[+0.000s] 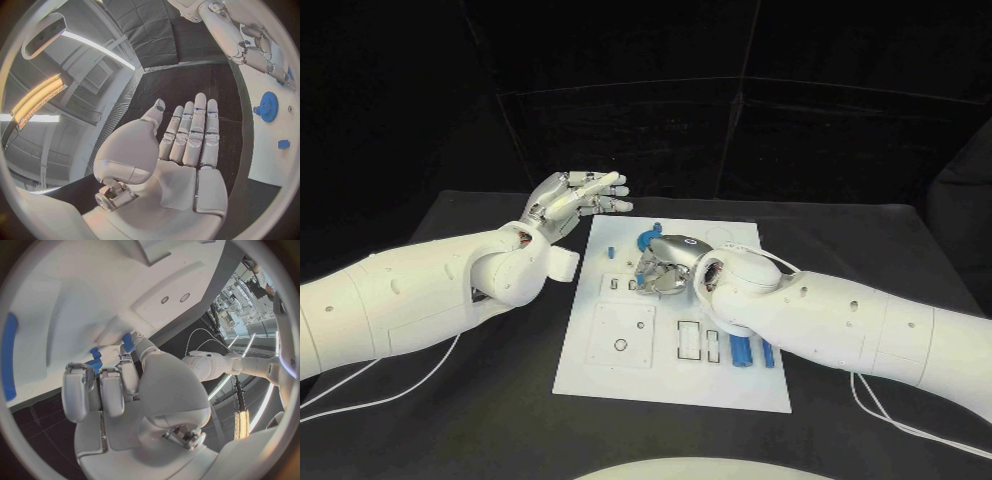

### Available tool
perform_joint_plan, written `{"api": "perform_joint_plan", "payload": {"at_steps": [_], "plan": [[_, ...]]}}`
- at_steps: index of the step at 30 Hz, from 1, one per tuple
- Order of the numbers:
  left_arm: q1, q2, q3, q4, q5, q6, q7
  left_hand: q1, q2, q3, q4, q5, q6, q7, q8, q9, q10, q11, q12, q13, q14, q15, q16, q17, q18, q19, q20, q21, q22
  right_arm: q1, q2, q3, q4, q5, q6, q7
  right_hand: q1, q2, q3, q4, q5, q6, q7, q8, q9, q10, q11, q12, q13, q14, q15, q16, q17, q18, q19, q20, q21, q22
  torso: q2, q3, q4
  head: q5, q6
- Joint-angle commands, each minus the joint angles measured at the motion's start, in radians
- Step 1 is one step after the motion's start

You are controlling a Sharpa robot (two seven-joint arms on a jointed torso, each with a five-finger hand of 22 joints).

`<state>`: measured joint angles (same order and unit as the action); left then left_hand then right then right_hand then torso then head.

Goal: Assemble the parts on the task board

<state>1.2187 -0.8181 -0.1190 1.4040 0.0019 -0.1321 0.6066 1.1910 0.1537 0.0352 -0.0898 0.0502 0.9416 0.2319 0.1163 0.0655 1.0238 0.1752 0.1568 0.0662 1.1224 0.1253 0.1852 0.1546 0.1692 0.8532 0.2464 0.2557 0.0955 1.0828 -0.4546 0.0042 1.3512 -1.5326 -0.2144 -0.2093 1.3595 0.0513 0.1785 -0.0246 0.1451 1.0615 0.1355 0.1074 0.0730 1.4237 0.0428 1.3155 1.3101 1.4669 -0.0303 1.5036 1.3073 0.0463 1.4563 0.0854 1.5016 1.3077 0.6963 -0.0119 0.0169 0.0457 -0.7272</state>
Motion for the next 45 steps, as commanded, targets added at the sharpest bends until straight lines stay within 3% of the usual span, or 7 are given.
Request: {"api": "perform_joint_plan", "payload": {"at_steps": [1,16,26,38,43,45], "plan": [[0.002,0.001,0.001,0.000,0.001,0.012,0.003,0.006,0.006,-0.001,-0.005,0.000,-0.001,0.003,-0.004,0.000,-0.004,0.000,-0.007,-0.001,0.005,0.001,-0.005,0.002,0.016,0.007,-0.002,-0.003,-0.001,-0.003,-0.004,-0.003,-0.001,-0.026,0.032,-0.015,-0.014,-0.002,0.007,-0.001,0.004,0.015,-0.011,0.003,0.001,-0.003,-0.003,-0.006,0.037,0.074,0.001,-0.005,0.120,-0.011,0.003,-0.001,0.005,0.115,0.000,-0.0007,0.0005,-0.001,-0.002],[0.002,0.001,0.001,0.000,0.001,0.013,0.003,0.006,0.007,0.000,-0.006,0.000,-0.001,0.003,-0.004,0.000,-0.004,0.000,-0.007,-0.001,0.005,0.001,-0.006,0.002,0.016,0.007,-0.002,-0.004,-0.001,-0.005,-0.008,-0.004,0.008,-0.052,0.044,-0.026,-0.036,-0.030,0.010,0.000,0.005,-0.003,-0.002,-0.013,-0.004,-0.011,0.004,-0.018,0.029,0.073,0.007,-0.006,0.119,-0.011,0.001,0.003,0.003,0.113,0.000,-0.0010,0.0014,-0.001,-0.003],[0.002,0.000,0.001,0.000,0.001,0.013,0.003,0.005,0.007,0.000,-0.006,0.000,-0.001,0.003,-0.004,0.000,-0.004,0.001,-0.007,-0.001,0.005,0.001,-0.006,0.002,0.016,0.007,-0.002,-0.004,-0.002,-0.005,-0.007,-0.004,0.007,-0.053,0.046,-0.037,-0.073,-0.072,-0.007,0.013,0.028,-0.051,0.015,-0.039,-0.008,-0.039,0.019,-0.057,-0.001,0.072,0.020,-0.008,0.115,-0.010,-0.002,0.014,0.001,0.110,0.000,-0.0007,0.0012,-0.001,-0.005],[0.002,0.000,0.001,0.002,0.001,0.014,0.001,0.004,0.008,0.000,-0.005,0.000,-0.001,0.003,-0.005,0.000,-0.004,0.001,-0.007,-0.001,0.005,0.001,-0.007,0.002,0.016,0.007,-0.002,-0.005,-0.002,-0.005,-0.005,-0.004,0.008,-0.054,0.033,-0.045,-0.084,-0.079,-0.014,0.022,0.030,-0.062,0.018,-0.041,-0.006,-0.043,0.023,-0.063,-0.007,0.072,0.023,-0.009,0.113,-0.010,-0.001,0.018,0.001,0.111,0.000,-0.0005,0.0011,-0.008,-0.006],[0.002,0.000,0.001,0.002,0.001,0.014,0.000,0.004,0.008,0.000,-0.005,0.000,-0.001,0.003,-0.005,0.000,-0.004,0.001,-0.007,-0.001,0.005,0.001,-0.007,0.002,0.016,0.007,-0.002,-0.005,-0.002,-0.006,-0.006,-0.004,0.010,-0.054,0.003,-0.057,-0.102,-0.084,-0.030,0.041,-0.012,-0.081,0.021,-0.041,-0.005,-0.052,0.026,-0.072,-0.015,0.071,0.027,-0.011,0.111,-0.010,0.000,0.023,0.002,0.112,0.000,0.0000,0.0006,-0.008,-0.006],[0.002,0.000,0.001,0.002,0.001,0.015,0.000,0.004,0.008,0.000,-0.005,0.000,-0.001,0.003,-0.005,0.000,-0.004,0.001,-0.007,-0.001,0.005,0.001,-0.007,0.002,0.016,0.007,-0.002,-0.005,-0.002,-0.006,-0.006,-0.004,0.011,-0.054,-0.015,-0.062,-0.122,-0.096,-0.054,0.059,-0.026,-0.106,0.025,-0.044,-0.007,-0.061,0.030,-0.082,-0.024,0.070,0.030,-0.013,0.108,-0.010,-0.001,0.025,0.001,0.112,0.000,-0.0002,0.0008,-0.008,-0.007]]}}
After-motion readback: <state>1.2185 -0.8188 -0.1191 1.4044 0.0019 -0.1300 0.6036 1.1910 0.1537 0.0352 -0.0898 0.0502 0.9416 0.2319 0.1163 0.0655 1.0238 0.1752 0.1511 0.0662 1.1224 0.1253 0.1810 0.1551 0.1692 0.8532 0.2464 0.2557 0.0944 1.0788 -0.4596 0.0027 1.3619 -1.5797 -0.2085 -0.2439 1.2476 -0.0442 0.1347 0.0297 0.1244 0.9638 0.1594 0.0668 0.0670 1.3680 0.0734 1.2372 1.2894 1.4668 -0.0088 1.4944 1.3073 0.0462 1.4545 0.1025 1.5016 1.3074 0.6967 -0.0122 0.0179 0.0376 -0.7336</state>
